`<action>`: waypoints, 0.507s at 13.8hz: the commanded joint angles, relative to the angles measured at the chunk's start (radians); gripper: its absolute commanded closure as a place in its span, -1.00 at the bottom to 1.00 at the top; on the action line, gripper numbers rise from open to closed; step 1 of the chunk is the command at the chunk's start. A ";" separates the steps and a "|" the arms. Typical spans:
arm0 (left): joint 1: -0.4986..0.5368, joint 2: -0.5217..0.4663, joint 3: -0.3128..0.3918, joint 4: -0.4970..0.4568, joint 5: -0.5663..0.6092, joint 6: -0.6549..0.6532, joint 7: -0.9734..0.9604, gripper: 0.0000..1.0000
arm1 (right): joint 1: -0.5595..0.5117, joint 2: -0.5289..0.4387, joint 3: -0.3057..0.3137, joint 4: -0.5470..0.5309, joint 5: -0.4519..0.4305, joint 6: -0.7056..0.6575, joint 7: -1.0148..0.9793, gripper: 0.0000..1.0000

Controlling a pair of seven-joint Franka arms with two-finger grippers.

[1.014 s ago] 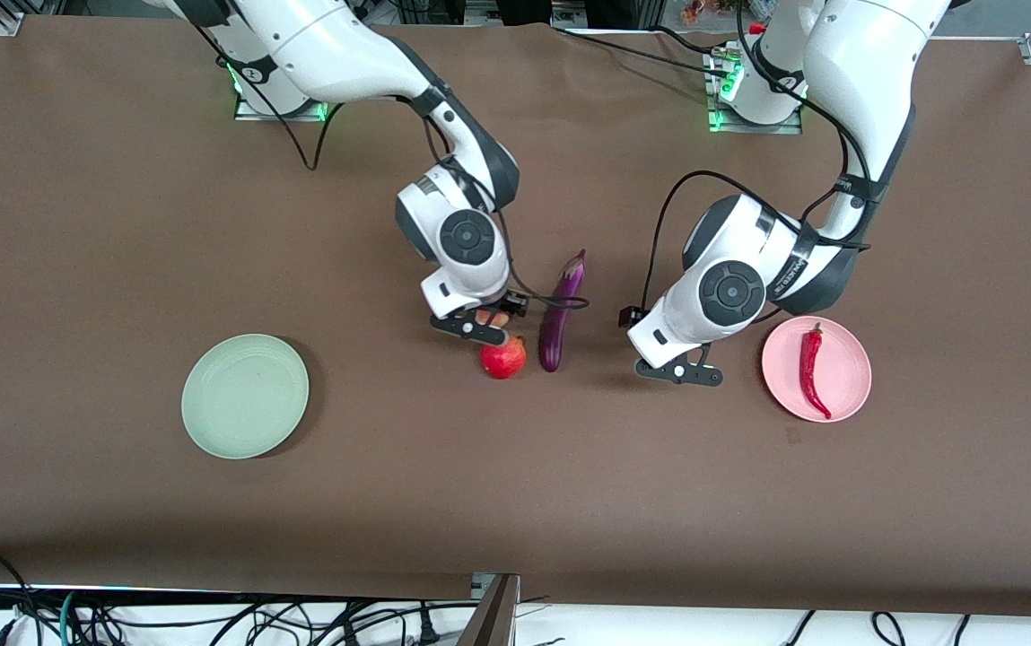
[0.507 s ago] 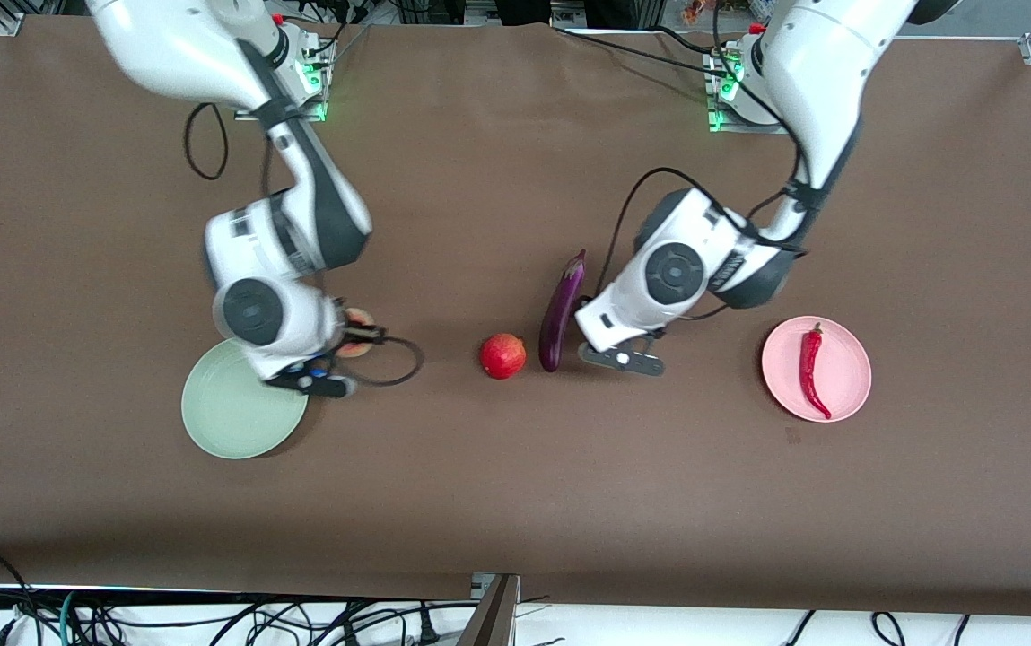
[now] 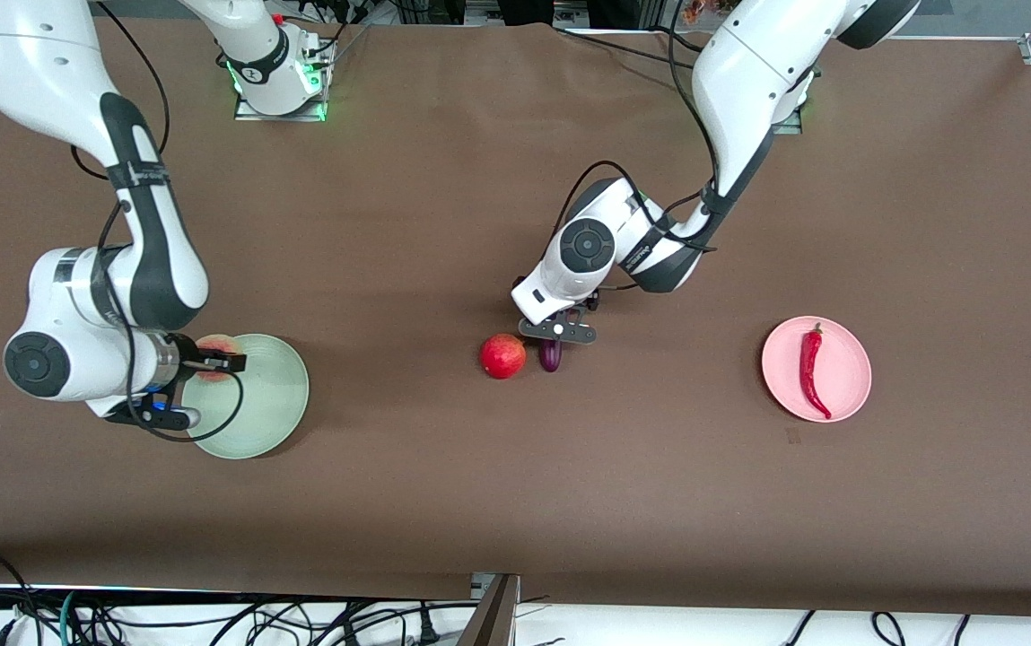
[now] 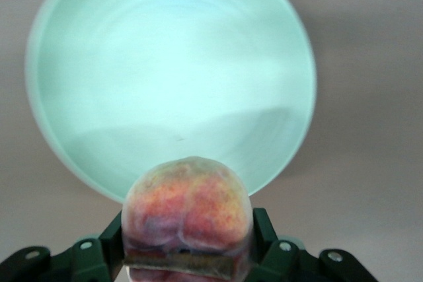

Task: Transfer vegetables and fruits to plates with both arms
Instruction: 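Release the chili, reach the eggplant while the right gripper carries the peach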

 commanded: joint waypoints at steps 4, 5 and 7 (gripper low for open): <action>0.012 0.000 0.016 0.004 0.046 0.002 -0.038 1.00 | -0.035 0.067 0.008 -0.003 -0.031 0.141 -0.003 0.41; 0.024 -0.024 0.019 0.014 0.046 -0.053 -0.038 1.00 | -0.035 0.073 0.008 -0.003 -0.031 0.157 -0.003 0.42; 0.049 -0.116 0.046 0.020 0.047 -0.224 -0.036 1.00 | -0.038 0.084 0.008 -0.004 -0.032 0.186 -0.003 0.41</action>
